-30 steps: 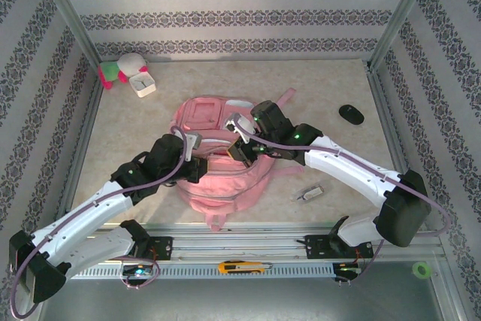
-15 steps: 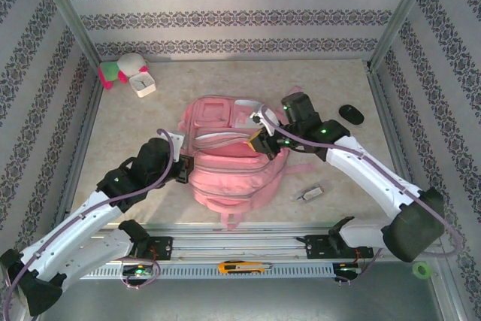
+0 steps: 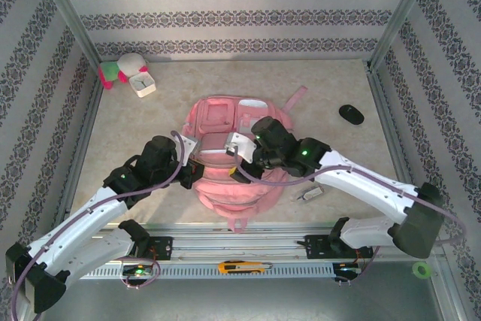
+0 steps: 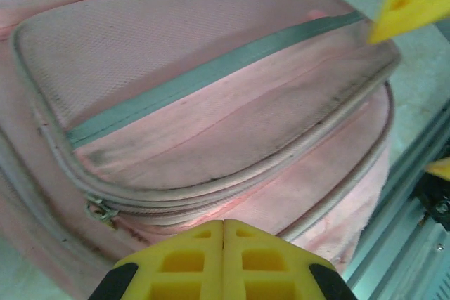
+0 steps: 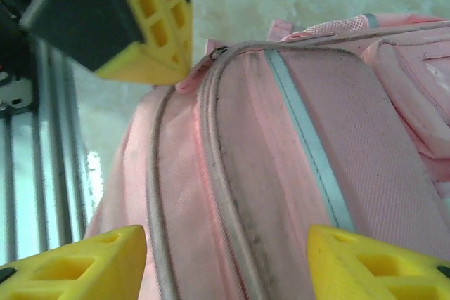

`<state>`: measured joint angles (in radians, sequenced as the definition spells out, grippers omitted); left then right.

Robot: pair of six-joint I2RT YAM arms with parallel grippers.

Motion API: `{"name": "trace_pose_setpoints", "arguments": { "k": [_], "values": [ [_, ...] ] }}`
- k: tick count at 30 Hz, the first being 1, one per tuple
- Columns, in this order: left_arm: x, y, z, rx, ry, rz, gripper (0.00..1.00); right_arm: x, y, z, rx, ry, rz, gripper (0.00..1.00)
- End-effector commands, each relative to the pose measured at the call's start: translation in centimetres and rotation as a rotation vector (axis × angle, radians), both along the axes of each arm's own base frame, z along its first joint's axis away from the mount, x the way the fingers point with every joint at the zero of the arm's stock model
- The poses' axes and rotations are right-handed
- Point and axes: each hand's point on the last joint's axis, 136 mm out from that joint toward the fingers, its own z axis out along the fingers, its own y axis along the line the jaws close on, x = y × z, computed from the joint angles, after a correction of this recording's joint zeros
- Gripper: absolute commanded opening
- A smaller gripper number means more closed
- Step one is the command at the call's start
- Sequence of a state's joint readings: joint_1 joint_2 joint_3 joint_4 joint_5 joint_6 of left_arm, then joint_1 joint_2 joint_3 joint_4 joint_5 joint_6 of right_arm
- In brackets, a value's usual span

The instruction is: Pack books, pencil case, and school supplies into a backpack

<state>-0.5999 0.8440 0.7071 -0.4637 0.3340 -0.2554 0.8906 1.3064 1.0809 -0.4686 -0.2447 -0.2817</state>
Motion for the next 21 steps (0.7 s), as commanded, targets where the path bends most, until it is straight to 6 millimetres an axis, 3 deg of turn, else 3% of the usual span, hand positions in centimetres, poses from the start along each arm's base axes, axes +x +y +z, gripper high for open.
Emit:
{"name": "trace_pose_setpoints", "arguments": {
  "k": [1, 3, 6, 9, 10, 14, 17, 21],
  "values": [
    [0.1, -1.0, 2.8, -0.071, -0.083, -0.061, 0.0, 1.9, 1.8, 0.2, -0.01, -0.073, -0.016, 0.61],
    [0.3, -0.3, 2.6, -0.05, -0.095, -0.026, 0.0, 2.0, 2.9, -0.3, -0.03, -0.077, 0.013, 0.6],
    [1.6, 3.3, 1.0, 0.076, -0.085, 0.176, 0.01, 2.6, 3.5, -1.2, -0.071, -0.098, 0.026, 0.63],
    [1.3, 5.2, -0.4, 0.148, -0.061, 0.249, 0.4, 2.8, 3.3, -2.1, -0.109, -0.126, 0.043, 0.64],
    [1.2, 5.4, -0.8, 0.146, -0.048, 0.259, 0.44, 2.8, 3.1, -2.4, -0.124, -0.133, 0.049, 0.64],
    [0.5, 3.9, -2.6, 0.089, 0.005, 0.203, 0.47, 3.4, 2.5, -3.3, -0.184, -0.159, 0.043, 0.6],
    [0.1, 2.3, -4.0, 0.055, 0.045, 0.13, 0.47, 3.9, 2.0, -3.4, -0.221, -0.194, 0.024, 0.46],
    [0.8, 2.0, -5.7, 0.08, 0.059, 0.129, 0.47, 3.6, 2.0, -2.6, -0.207, -0.217, 0.034, 0.27]
  ]
}}
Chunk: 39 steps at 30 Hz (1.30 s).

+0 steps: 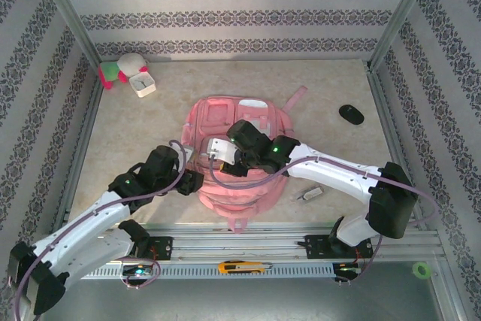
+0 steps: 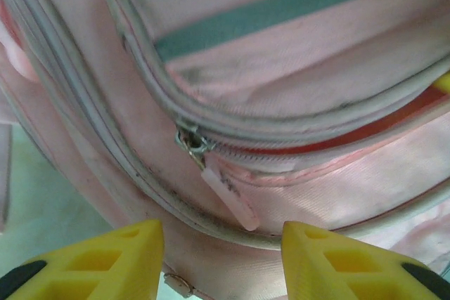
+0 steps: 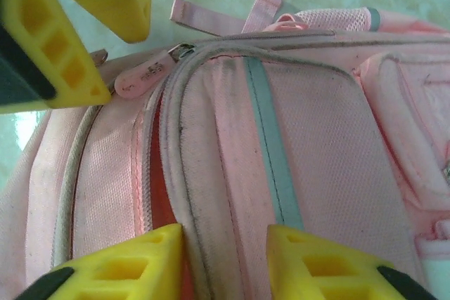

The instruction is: Pack books, pencil case, and school supplies into a backpack

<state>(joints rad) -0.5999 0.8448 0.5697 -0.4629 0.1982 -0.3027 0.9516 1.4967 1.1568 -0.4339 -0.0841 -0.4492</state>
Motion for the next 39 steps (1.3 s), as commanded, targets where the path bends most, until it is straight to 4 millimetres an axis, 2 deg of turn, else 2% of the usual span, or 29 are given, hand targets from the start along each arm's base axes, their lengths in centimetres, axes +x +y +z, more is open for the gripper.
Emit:
{"name": "trace_pose_setpoints", "arguments": {
  "k": [1, 2, 3, 4, 7, 12, 18, 20, 25, 29, 32, 34, 35, 39],
  "values": [
    [1.4, -0.9, 0.3, -0.042, -0.04, 0.005, 0.46, 1.1, -0.6, 1.4, -0.01, -0.072, -0.024, 0.23],
    [1.7, -0.8, 0.1, -0.034, -0.047, 0.017, 0.43, 0.9, -0.6, 1.7, -0.001, -0.073, -0.017, 0.19],
    [2.2, -0.5, 0.1, -0.02, -0.059, 0.041, 0.36, 0.7, -0.6, 2.0, 0.008, -0.073, -0.009, 0.14],
    [2.6, -0.1, 0.1, -0.005, -0.071, 0.064, 0.24, 0.5, -0.6, 2.2, 0.016, -0.074, 0.001, 0.11],
    [3.3, 0.9, 0.5, 0.044, -0.105, 0.106, 0.0, -0.1, -1.1, 2.9, 0.035, -0.081, 0.025, 0.03],
    [4.1, 2.8, 1.5, 0.113, -0.164, 0.139, 0.0, -1.2, -2.4, 4.1, 0.091, -0.064, 0.08, 0.0],
    [6.2, 3.5, 3.3, 0.174, -0.237, 0.116, 0.0, -2.7, -4.0, 5.2, 0.157, -0.063, 0.162, 0.0],
    [7.1, 3.1, 3.8, 0.193, -0.265, 0.078, 0.0, -3.1, -4.5, 5.5, 0.199, -0.031, 0.185, 0.0],
    [8.4, -0.3, 4.4, 0.201, -0.352, -0.164, 0.0, -3.6, -5.2, 4.9, 0.216, -0.027, 0.226, 0.0],
    [11.4, -0.1, 4.4, 0.312, -0.393, -0.156, 0.0, -4.1, -5.2, 4.8, 0.235, 0.016, 0.253, 0.0],
    [13.2, 0.6, 4.3, 0.379, -0.382, -0.122, 0.04, -4.2, -5.4, 4.8, 0.257, 0.042, 0.257, 0.0],
    [13.8, 0.8, 4.5, 0.385, -0.37, -0.095, 0.12, -3.8, -5.6, 4.8, 0.275, 0.042, 0.236, 0.0],
    [13.7, 0.5, 4.7, 0.371, -0.368, -0.104, 0.17, -3.6, -5.7, 4.9, 0.287, 0.042, 0.228, 0.0],
    [11.7, -1.6, 6.6, 0.255, -0.435, -0.235, 0.49, -2.8, -6.2, 5.5, 0.353, 0.056, 0.205, 0.0]
  ]
}}
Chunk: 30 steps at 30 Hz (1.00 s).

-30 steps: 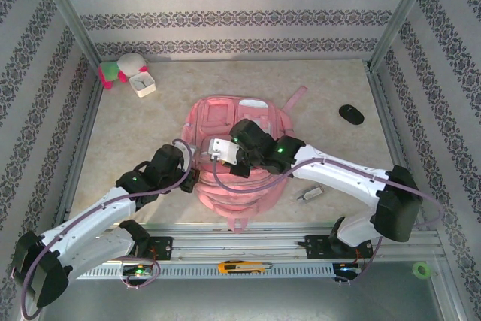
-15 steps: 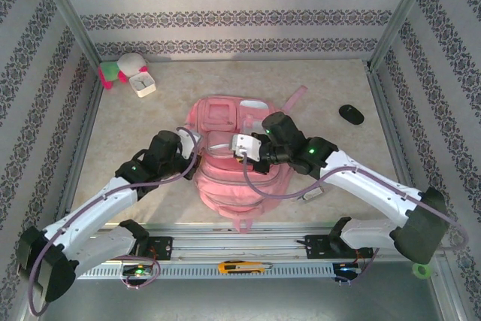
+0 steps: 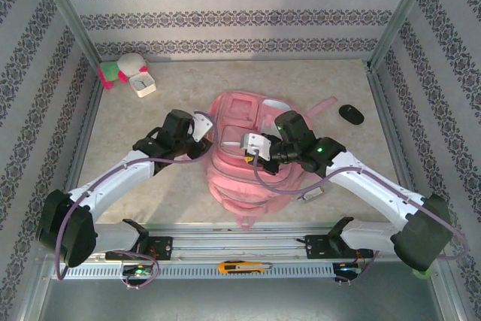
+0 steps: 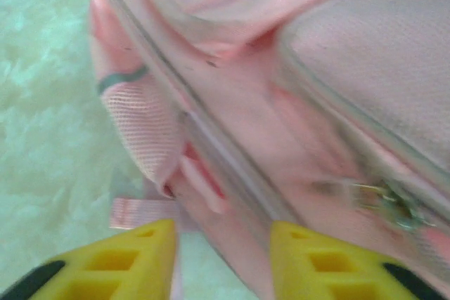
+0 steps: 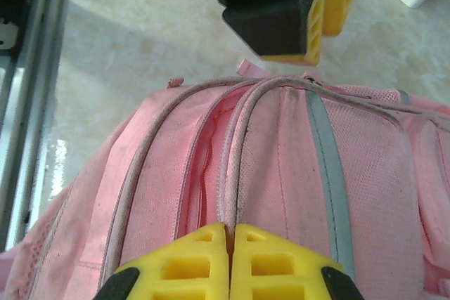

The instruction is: Pack books, pencil case, and school supplies into a backpack

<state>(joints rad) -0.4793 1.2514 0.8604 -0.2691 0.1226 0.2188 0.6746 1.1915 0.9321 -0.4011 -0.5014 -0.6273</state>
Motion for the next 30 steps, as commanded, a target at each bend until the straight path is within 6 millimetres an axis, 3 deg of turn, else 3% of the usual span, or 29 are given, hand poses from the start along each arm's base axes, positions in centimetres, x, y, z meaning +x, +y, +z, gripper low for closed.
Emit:
{"name": "trace_pose_setpoints", "arguments": {
  "k": [1, 4, 8, 11, 16, 21, 22, 24, 27, 28, 30],
  "values": [
    [-0.8, -1.1, 3.6, -0.062, -0.136, -0.126, 0.56, -1.4, 0.4, 2.0, 0.125, 0.052, 0.076, 0.0],
    [-3.2, -2.6, 5.9, -0.115, -0.257, -0.302, 0.6, -1.5, 0.5, 2.4, 0.157, 0.115, 0.09, 0.0],
    [-7.6, -5.3, 7.5, -0.135, -0.362, -0.634, 0.62, -1.4, 0.7, 2.3, 0.167, 0.157, 0.1, 0.0],
    [-7.4, -6.5, 7.9, -0.09, -0.408, -0.66, 0.63, -1.2, 0.9, 2.4, 0.174, 0.172, 0.1, 0.0],
    [-6.3, -8.9, 6.0, 0.028, -0.416, -0.731, 0.64, -1.1, 1.1, 2.6, 0.193, 0.19, 0.094, 0.0],
    [-4.8, -11.2, 6.5, -0.018, -0.449, -0.697, 0.65, -1.3, 1.1, 3.0, 0.209, 0.209, 0.093, 0.0],
    [-4.5, -11.6, 6.8, -0.029, -0.463, -0.69, 0.62, -1.4, 1.2, 3.4, 0.217, 0.215, 0.095, 0.01],
    [-4.5, -12.2, 7.2, -0.037, -0.472, -0.703, 0.4, -1.7, 1.2, 4.1, 0.246, 0.234, 0.095, 0.07],
    [-3.6, -12.0, 8.0, -0.057, -0.454, -0.632, 0.08, -1.3, 0.9, 5.1, 0.293, 0.289, -0.01, 0.26],
    [-3.2, -11.7, 8.0, -0.051, -0.45, -0.594, 0.02, -0.7, 0.4, 5.2, 0.3, 0.316, -0.095, 0.32],
    [-2.7, -10.9, 8.0, -0.047, -0.451, -0.53, 0.0, 0.2, -1.0, 5.0, 0.308, 0.371, -0.274, 0.41]
  ]
}}
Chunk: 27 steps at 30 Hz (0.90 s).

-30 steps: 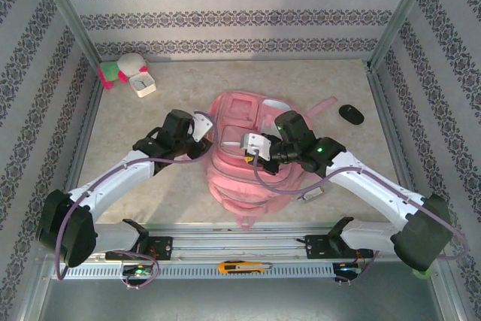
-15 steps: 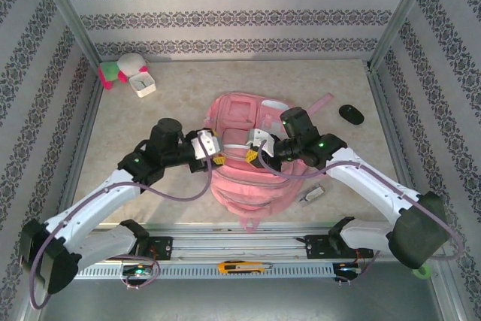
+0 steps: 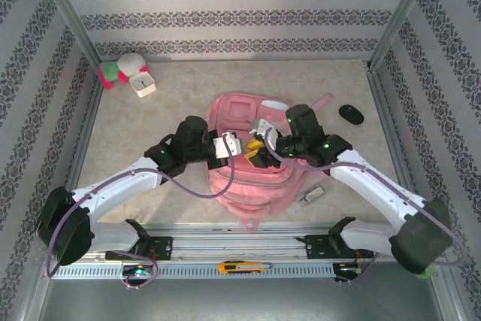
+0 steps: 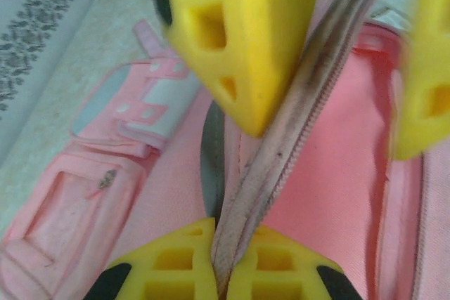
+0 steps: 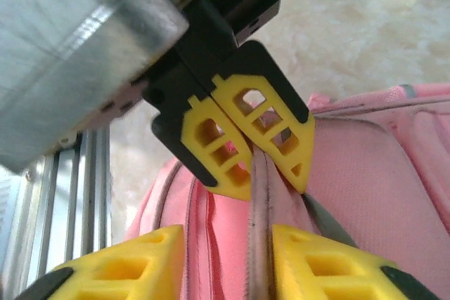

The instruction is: Pack books, pencil case, and school supplies into a backpack

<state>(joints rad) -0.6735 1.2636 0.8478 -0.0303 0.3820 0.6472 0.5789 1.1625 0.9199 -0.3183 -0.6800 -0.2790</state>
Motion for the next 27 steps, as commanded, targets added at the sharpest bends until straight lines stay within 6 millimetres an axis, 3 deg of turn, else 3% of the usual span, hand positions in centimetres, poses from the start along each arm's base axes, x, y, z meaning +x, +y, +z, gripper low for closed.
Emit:
{"name": "trace_pose_setpoints", "arguments": {
  "k": [1, 4, 9, 12, 15, 19, 27],
  "values": [
    [2.1, 0.4, 4.0, -0.105, -0.084, 0.134, 0.0, -0.2, -1.6, 1.9, 0.078, 0.143, -0.213, 0.44],
    [2.5, 1.9, 4.2, -0.124, -0.081, 0.228, 0.0, -0.4, -4.3, 1.7, 0.115, 0.228, -0.413, 0.56],
    [2.5, 3.8, 3.9, -0.135, -0.053, 0.34, 0.0, 0.3, -10.3, -0.7, 0.231, 0.377, -0.86, 0.6],
    [2.1, 4.4, 3.7, -0.145, -0.021, 0.365, 0.0, -0.1, -11.8, -2.9, 0.272, 0.474, -0.976, 0.61],
    [1.7, 5.1, 4.2, -0.186, 0.013, 0.405, 0.0, 0.0, -11.0, -4.7, 0.312, 0.552, -0.974, 0.6],
    [1.0, 6.0, 5.0, -0.249, 0.038, 0.449, 0.0, 1.1, -8.5, -6.1, 0.335, 0.599, -0.892, 0.58],
    [0.8, 8.2, 3.6, -0.26, 0.109, 0.579, 0.0, 5.8, -4.5, -6.6, 0.304, 0.561, -0.805, 0.51]
  ]
}}
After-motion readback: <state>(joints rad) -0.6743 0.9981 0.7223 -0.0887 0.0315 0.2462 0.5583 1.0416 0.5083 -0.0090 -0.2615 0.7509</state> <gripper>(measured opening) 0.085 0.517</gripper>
